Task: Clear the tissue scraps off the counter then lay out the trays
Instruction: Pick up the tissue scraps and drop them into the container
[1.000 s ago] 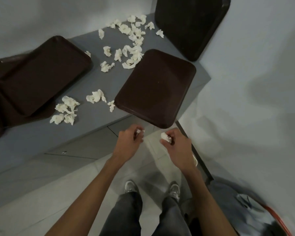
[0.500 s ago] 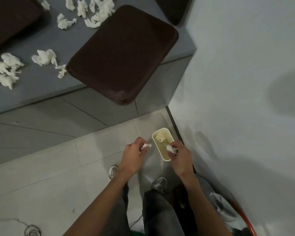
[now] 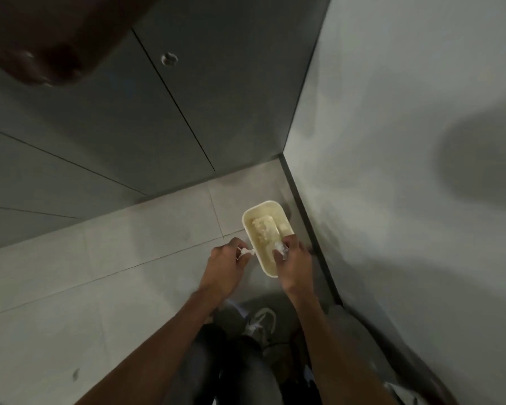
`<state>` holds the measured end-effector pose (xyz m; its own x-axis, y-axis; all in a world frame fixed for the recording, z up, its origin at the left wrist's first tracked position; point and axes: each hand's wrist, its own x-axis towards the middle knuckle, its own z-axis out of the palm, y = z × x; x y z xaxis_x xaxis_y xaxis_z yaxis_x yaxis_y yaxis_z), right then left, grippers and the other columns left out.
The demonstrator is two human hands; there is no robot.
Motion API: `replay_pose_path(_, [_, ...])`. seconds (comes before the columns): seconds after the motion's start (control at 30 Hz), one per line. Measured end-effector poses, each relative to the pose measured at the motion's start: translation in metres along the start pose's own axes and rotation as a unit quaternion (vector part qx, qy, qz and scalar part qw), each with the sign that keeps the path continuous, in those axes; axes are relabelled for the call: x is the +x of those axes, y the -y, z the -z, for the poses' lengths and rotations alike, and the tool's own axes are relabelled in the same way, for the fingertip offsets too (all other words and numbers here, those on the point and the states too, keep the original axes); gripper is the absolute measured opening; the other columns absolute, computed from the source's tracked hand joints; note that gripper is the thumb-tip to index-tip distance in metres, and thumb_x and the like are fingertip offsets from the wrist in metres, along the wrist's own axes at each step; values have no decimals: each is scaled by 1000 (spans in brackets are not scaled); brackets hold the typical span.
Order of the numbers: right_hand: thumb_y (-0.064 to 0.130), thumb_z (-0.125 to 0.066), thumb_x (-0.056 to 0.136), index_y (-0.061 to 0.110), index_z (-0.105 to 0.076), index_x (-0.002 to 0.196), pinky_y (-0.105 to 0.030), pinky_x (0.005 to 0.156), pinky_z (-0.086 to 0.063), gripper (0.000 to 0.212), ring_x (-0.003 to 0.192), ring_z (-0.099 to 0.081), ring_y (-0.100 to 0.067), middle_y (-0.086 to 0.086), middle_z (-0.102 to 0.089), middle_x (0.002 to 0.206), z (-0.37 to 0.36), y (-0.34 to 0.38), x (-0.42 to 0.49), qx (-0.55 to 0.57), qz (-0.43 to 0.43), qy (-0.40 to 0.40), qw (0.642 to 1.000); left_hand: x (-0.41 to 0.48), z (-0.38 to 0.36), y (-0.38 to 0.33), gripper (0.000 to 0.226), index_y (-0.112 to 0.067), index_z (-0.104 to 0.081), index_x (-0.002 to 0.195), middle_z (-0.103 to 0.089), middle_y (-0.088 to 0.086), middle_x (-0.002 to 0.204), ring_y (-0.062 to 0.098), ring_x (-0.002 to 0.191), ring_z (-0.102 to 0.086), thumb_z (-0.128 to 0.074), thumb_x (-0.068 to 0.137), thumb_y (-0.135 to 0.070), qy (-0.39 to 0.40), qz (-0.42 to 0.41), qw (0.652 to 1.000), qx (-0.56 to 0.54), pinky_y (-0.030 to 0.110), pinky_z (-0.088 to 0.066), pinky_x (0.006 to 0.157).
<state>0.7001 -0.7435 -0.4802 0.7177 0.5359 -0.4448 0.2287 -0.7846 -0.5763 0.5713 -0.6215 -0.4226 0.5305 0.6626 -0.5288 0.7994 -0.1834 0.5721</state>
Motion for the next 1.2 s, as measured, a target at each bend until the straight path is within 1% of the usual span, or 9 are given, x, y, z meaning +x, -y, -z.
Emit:
replay_pose_path(0.13, [32,-64,103,17,-54,138,-35,92,-57,39,117,-67,-28,-4,-65,125,-38,-27,37,-3,-11,39,999,40,-34,21,18,-23,-65,115,-70,1,91,19,82,-66,-64,100,-32,-7,-16,999,28,36,-58,81])
replay_pose_path(0.23, [36,-61,104,19,-44,149,-42,99,-55,51,122,-64,-30,-8,-61,136,-58,-44,54,-67,16,62,996,66,-55,27,18,-20,-64,115,-67,2,89,21,81,-66,-62,102,-30,-4,-17,999,34,35,-58,79])
replay_pose_path(0.3, [35,-64,102,14,-44,150,-45,100,-56,56,122,-65,-31,-11,-62,138,-65,-54,59,-83,28,51,995,81,-68,29,18,-17,-63,115,-70,7,98,26,89,-68,-61,102,-29,-2,-20,999,49,37,-59,82])
replay_pose_path(0.47, [32,-62,101,12,-49,143,-46,90,-62,48,113,-67,-32,-13,-63,131,-65,-64,58,-90,29,15,995,108,-93,24,26,-13,-62,126,-65,14,120,29,104,-66,-56,103,-22,30,-3,998,58,29,-51,85])
replay_pose_path(0.6, [34,-65,98,14,-52,139,-48,84,-63,47,109,-69,-32,-12,-63,129,-57,-64,53,-97,22,-5,995,124,-104,17,70,-15,-38,154,-54,14,143,33,124,-58,-71,92,-16,132,13,987,94,33,-50,97])
replay_pose_path(0.67, [35,-63,99,15,-51,138,-48,82,-63,46,109,-68,-31,-11,-63,128,-48,-58,49,-105,27,-8,994,122,-100,13,79,-16,-31,158,-49,14,149,33,130,-54,-72,91,-17,137,12,985,101,35,-49,101])
replay_pose_path(0.93, [46,-48,104,16,-50,140,-44,81,-62,47,106,-66,-30,-11,-63,128,12,36,3,-112,67,-41,991,54,-3,-2,65,-19,-27,158,-42,11,157,32,138,-46,-57,101,-25,25,-37,992,119,45,-46,111])
replay_pose_path(1.07, [47,-50,103,22,-50,139,-43,87,-61,44,113,-65,-28,-7,-63,132,59,116,-33,-89,100,-59,989,4,80,-21,66,-19,-25,160,-39,9,159,28,142,-43,-56,102,-24,-45,-35,993,107,41,-43,114])
replay_pose_path(1.2, [46,-55,102,28,-54,136,-40,87,-61,38,110,-65,-19,0,-66,128,106,201,-88,-67,154,-84,982,-53,162,-41,64,-19,-28,158,-43,9,156,28,141,-45,-56,101,-24,-118,-31,990,76,42,-44,114])
